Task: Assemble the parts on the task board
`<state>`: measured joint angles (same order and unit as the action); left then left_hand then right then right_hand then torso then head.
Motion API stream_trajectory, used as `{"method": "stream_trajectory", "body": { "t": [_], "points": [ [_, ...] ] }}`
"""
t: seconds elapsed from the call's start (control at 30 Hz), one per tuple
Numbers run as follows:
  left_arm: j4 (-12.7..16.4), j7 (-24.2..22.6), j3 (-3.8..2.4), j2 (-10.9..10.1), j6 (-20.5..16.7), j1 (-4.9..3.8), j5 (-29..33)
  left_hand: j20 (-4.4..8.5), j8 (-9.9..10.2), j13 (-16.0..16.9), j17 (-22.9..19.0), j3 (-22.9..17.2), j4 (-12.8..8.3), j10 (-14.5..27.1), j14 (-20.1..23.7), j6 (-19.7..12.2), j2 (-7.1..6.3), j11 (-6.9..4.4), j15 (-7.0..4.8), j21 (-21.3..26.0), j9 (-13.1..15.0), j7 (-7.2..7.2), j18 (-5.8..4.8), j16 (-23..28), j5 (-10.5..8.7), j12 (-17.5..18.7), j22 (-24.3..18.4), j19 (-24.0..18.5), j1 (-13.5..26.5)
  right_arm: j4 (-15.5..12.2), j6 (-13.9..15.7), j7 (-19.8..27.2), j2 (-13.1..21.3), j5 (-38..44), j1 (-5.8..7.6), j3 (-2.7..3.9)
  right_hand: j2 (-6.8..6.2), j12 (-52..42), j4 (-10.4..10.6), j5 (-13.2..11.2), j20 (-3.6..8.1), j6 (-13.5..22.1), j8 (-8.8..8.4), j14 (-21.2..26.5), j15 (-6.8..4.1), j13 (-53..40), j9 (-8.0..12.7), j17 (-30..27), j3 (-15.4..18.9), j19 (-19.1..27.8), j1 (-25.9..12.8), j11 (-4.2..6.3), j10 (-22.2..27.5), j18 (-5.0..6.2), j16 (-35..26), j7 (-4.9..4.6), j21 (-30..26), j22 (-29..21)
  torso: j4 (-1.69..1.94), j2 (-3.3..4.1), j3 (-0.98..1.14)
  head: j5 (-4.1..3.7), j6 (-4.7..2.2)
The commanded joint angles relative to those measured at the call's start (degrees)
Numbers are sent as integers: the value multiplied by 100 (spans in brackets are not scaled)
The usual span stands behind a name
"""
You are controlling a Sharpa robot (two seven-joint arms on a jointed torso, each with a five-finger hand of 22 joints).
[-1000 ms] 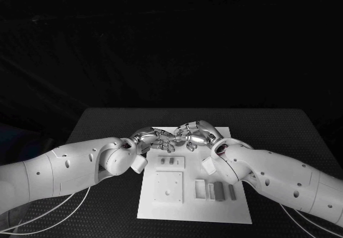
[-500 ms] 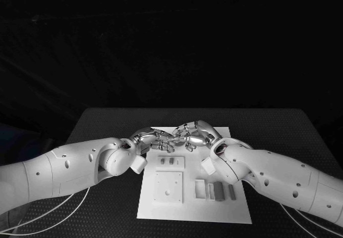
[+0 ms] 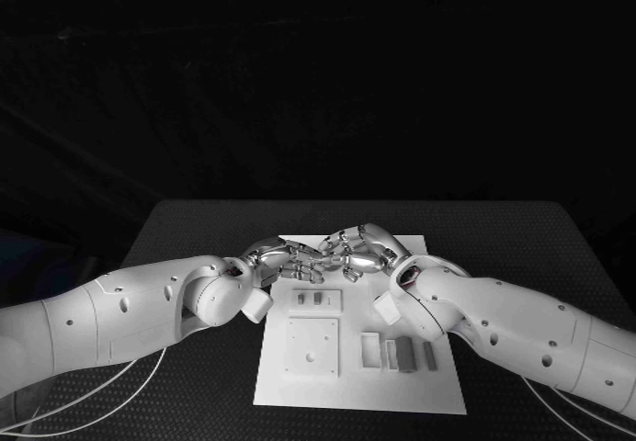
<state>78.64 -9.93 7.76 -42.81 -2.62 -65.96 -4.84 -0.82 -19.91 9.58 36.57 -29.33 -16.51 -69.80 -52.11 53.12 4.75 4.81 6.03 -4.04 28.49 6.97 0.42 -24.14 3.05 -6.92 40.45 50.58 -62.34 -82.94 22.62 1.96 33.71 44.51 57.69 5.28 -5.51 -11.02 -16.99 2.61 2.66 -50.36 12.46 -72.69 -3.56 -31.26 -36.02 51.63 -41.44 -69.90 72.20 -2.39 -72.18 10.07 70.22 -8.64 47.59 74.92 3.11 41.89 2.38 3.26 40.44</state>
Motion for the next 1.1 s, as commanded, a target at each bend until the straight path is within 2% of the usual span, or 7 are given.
{"method": "stream_trajectory", "body": {
  "t": [0.03,0.3,0.5,0.87,1.1],
  "points": [
    [52,-112,-19,36,194,-18,38,-21,37,7,7,-46,3,8,7,-32,2,38,38,-23,9,25,-42,38,-24,31,9,-3,-9,-24,-534,-59,-16,444,-19,-17,-13,29,13,16,9,76,-45,26,-25,16,19,8,-34,20,46,-21,49,493,-22,-16,-25,111,-2,1,2,-3,9],
    [56,-107,-19,38,224,-18,38,-20,38,14,18,-84,-2,9,6,-37,26,40,38,-24,16,26,-42,45,-23,39,15,-9,-38,-21,-602,-68,-8,612,-19,-17,-23,66,13,17,-1,241,-137,49,4,5,83,22,-42,43,51,-52,105,493,-21,-51,-19,112,-2,0,3,-12,16],
    [56,-95,-19,36,241,-18,36,-22,37,16,22,-94,-2,8,5,-37,27,40,38,-24,18,26,-42,47,-24,41,16,-11,-45,10,-512,-42,-1,593,-19,-17,6,67,15,16,-6,126,-78,52,34,-12,76,30,-35,43,32,-82,103,493,-15,-92,-8,112,-2,1,4,-13,21],
    [51,-80,-18,33,244,-18,33,-24,35,19,26,-100,-1,6,4,-34,24,39,39,-24,21,26,-42,49,-24,43,18,-13,-47,27,-359,41,5,440,-18,-17,286,49,40,15,-18,-244,122,28,-29,-63,18,29,-3,1,-289,-15,33,493,-21,-4,14,100,-3,1,4,-20,26],
    [51,-51,-17,28,251,-18,29,-24,34,20,28,-103,-1,5,3,-34,19,39,40,-25,23,28,-42,50,-24,44,19,-14,-47,40,-208,101,8,315,-18,-17,359,27,41,15,-4,-349,191,6,-64,-87,-20,26,-21,-20,-381,20,-38,493,-26,36,16,96,-3,1,6,-31,22]
  ]
}}
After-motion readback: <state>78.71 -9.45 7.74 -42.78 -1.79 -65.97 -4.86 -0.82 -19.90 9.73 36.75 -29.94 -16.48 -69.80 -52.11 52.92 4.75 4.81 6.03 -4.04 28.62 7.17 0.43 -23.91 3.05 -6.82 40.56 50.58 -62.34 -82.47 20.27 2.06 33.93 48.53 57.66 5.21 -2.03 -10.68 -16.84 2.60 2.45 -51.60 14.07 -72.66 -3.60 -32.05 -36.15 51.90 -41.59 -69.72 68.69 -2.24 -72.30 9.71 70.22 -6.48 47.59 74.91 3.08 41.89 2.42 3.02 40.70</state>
